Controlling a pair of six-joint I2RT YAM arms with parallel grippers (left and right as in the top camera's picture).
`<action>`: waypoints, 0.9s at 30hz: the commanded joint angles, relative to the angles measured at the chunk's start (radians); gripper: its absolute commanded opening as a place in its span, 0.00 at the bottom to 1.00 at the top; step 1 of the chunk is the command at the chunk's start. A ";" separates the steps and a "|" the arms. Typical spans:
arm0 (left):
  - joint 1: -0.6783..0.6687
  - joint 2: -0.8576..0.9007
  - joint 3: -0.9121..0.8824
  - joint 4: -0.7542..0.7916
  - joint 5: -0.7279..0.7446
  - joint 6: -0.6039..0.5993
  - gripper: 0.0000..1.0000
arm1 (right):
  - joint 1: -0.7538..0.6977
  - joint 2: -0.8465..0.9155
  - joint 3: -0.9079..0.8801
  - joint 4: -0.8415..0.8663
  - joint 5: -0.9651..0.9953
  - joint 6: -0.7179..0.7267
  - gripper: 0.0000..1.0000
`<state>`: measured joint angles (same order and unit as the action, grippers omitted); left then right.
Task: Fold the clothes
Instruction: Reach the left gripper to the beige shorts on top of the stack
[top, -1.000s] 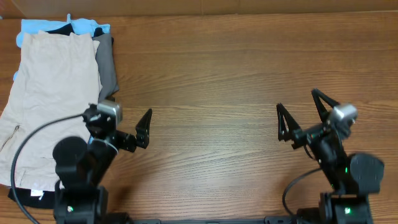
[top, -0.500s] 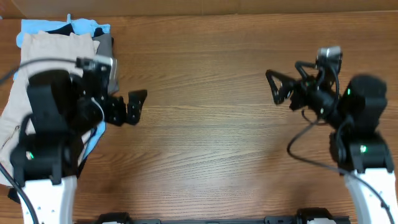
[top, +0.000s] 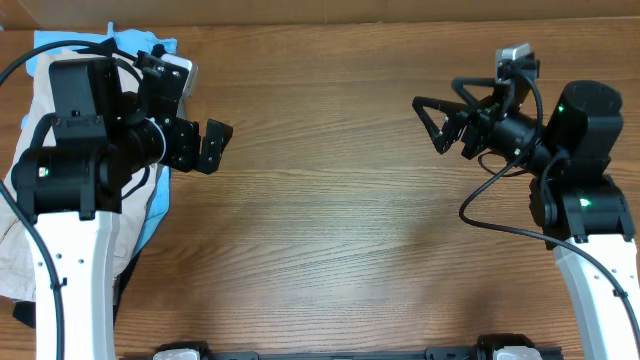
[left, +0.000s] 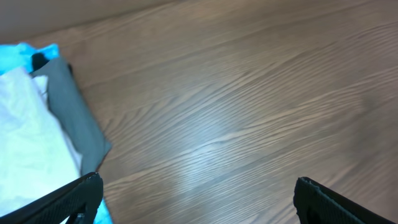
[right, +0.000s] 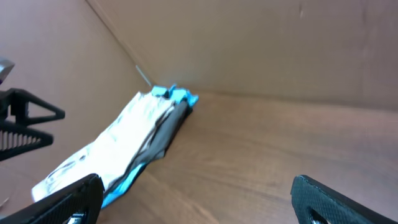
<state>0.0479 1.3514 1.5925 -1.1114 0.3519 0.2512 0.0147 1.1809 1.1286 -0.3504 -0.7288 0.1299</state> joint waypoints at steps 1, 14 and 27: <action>0.005 0.050 0.027 -0.008 -0.092 -0.001 1.00 | 0.005 0.041 0.030 -0.026 0.010 0.001 1.00; 0.153 0.281 0.028 0.009 -0.178 -0.069 1.00 | 0.005 0.173 0.030 -0.164 0.126 -0.006 1.00; 0.503 0.394 0.028 0.077 -0.133 -0.105 1.00 | 0.005 0.173 0.030 -0.179 0.122 0.002 1.00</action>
<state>0.4728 1.7477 1.5982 -1.0554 0.1741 0.1776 0.0147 1.3670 1.1328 -0.5262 -0.6128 0.1307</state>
